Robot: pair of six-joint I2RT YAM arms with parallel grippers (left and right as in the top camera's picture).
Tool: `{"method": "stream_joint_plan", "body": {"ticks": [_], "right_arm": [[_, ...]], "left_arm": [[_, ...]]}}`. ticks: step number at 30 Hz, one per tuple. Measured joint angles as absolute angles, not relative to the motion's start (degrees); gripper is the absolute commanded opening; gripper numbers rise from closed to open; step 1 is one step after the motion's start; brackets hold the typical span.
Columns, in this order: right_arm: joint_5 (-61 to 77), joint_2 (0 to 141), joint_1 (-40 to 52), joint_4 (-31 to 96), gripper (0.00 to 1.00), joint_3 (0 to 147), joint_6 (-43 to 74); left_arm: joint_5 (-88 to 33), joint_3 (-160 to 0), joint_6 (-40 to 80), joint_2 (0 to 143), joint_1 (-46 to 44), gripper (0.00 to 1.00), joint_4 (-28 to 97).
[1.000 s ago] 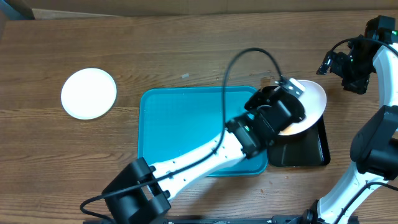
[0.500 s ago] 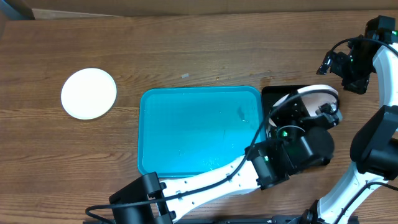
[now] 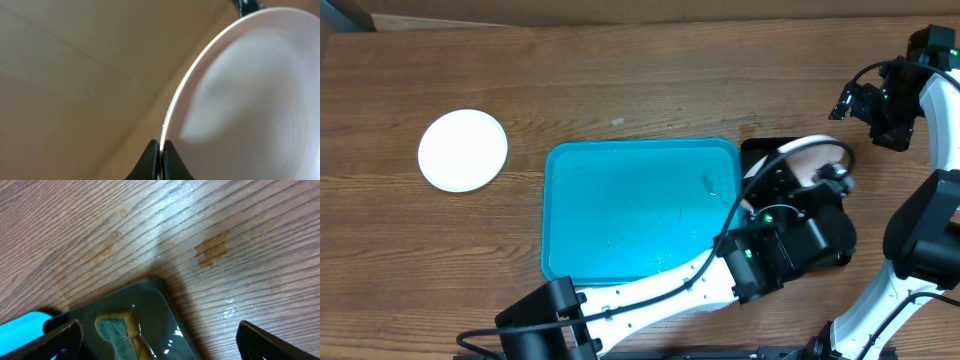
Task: Clean dirty plates on tray and stack at the side
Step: 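Lift the white plate with left gripper and tip it over the black tray, then carry the white plate left and set it on the plate stack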
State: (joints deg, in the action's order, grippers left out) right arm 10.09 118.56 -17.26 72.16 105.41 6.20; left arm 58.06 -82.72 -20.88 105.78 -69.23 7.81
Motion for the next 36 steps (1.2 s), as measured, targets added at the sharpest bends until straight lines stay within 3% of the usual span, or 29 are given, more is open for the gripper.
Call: {"method": "stream_joint_plan", "body": {"ticks": [8,16,23,36], "right_arm": [[10.1,118.6,-17.3,72.2,1.00,105.4,6.2],[10.1,118.6,-17.3,72.2,1.00,105.4,6.2],[10.1,118.6,-17.3,72.2,1.00,105.4,6.2],[10.1,118.6,-17.3,72.2,1.00,105.4,6.2]], "left_arm": [[40.3,-82.9,7.4,105.8,-59.7,0.04,26.5],[7.4,-82.9,26.5,105.8,-37.0,0.04,31.0],[-8.7,-82.9,31.7,105.8,-13.1,0.04,39.0],[-12.3,-82.9,32.9,105.8,27.1,0.04,49.4]]}}
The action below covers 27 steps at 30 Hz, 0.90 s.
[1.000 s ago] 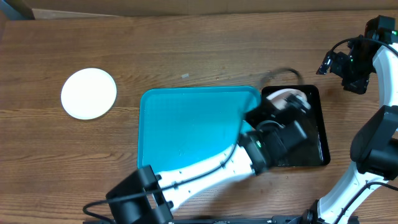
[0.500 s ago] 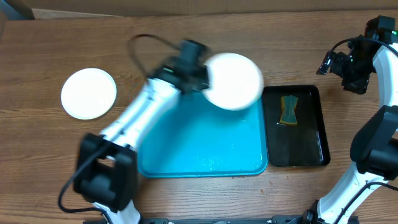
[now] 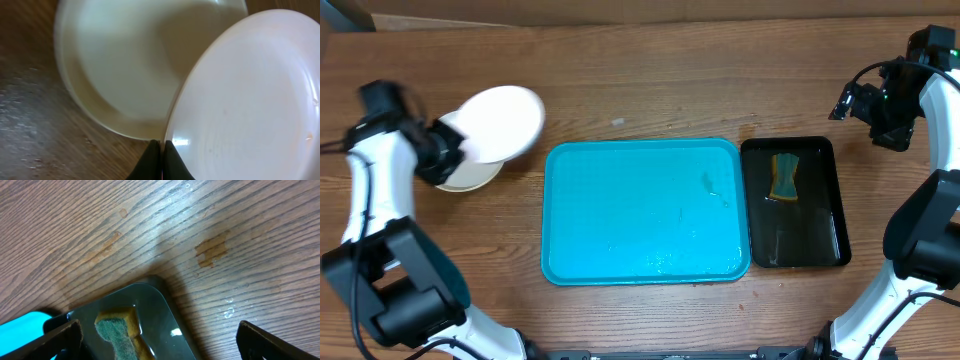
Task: Clean dirty plates on tray and stack at the side
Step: 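Carry the white plate left and set it on the plate stack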
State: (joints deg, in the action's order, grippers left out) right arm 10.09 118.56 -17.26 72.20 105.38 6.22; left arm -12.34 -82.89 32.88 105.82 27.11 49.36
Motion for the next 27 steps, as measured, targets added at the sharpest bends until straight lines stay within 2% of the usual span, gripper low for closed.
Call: {"method": "stream_joint_plan", "body": {"ticks": [4,7,27], "right_arm": [[10.1,118.6,-17.3,72.2,1.00,105.4,6.2],[10.1,118.6,-17.3,72.2,1.00,105.4,6.2],[10.1,118.6,-17.3,72.2,1.00,105.4,6.2]], "left_arm": [[-10.3,-82.9,32.9,105.8,34.6,0.04,49.4],[-8.0,-82.9,32.9,105.8,36.6,0.04,49.3],[-2.7,-82.0,32.9,105.8,34.1,0.04,45.5]]}}
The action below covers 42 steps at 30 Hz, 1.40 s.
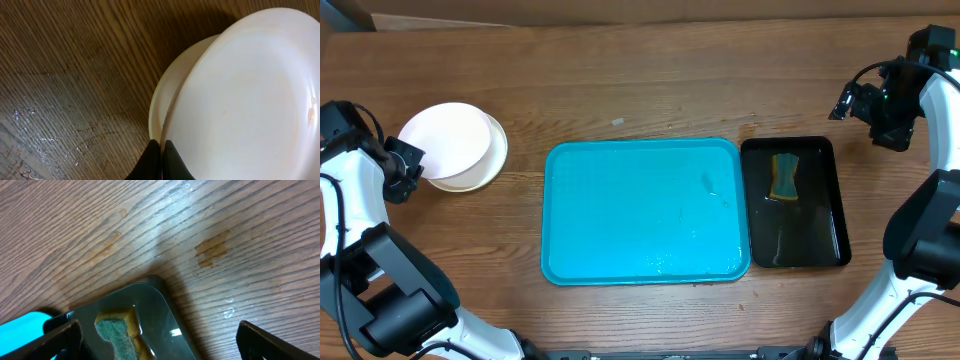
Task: Clean dirty plates on tray and stack at the side
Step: 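Carry the white plate left and set it on the plate stack, then open left gripper and lift it off the stacked plates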
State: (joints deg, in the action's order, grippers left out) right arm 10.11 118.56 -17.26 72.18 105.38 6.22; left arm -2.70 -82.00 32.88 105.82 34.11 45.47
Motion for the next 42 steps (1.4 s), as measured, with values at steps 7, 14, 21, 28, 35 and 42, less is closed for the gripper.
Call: {"method": "stream_joint_plan", "body": {"ticks": [7,14,21,28,35,42], "right_arm": [[10.1,118.6,-17.3,72.2,1.00,105.4,6.2],[10.1,118.6,-17.3,72.2,1.00,105.4,6.2],[10.1,118.6,-17.3,72.2,1.00,105.4,6.2],[10.1,118.6,-17.3,72.2,1.00,105.4,6.2],[10.1,118.6,-17.3,72.2,1.00,105.4,6.2],[10.1,118.6,-17.3,72.2,1.00,105.4,6.2]], "left_arm": [[-2.5,-82.0,32.9,106.6,33.7,0.04,44.5],[-1.8,-82.0,32.8,111.4,32.7,0.05,42.3],[-4.0,-82.0,29.8,112.9,32.6,0.63,41.6],[-20.6,-82.7,20.4,112.9,32.6,0.75,42.7],[-41.5,-84.4,11.4,112.9,29.5,0.88,46.3],[-43.7,-84.5,5.0,112.9,22.2,1.00,50.0]]}}
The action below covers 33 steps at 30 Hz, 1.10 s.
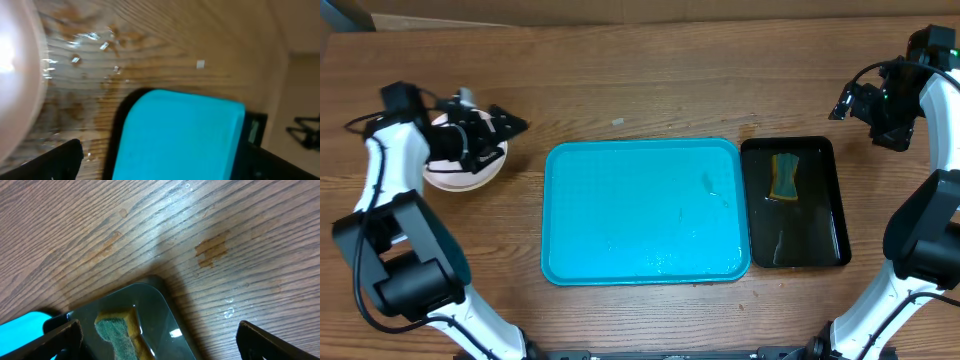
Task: Clean dirty plates on tray and stack at the side
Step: 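Open left gripper and lift it off the stacked plates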
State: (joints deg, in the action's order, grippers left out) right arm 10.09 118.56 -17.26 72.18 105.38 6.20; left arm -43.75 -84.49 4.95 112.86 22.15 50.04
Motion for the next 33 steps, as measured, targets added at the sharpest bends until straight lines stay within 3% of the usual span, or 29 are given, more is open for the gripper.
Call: {"method": "stream_joint_plan", "body": {"ticks": [15,33], "right_arm": [[10.1,118.6,-17.3,72.2,1.00,105.4,6.2],[10.1,118.6,-17.2,72.2,1.00,105.4,6.2]], "left_arm": [[-24.7,-84.5,3.0,112.9,15.2,1.00,50.4],[-22.0,-84.5,2.9,112.9,15.2,1.00,50.4]]}}
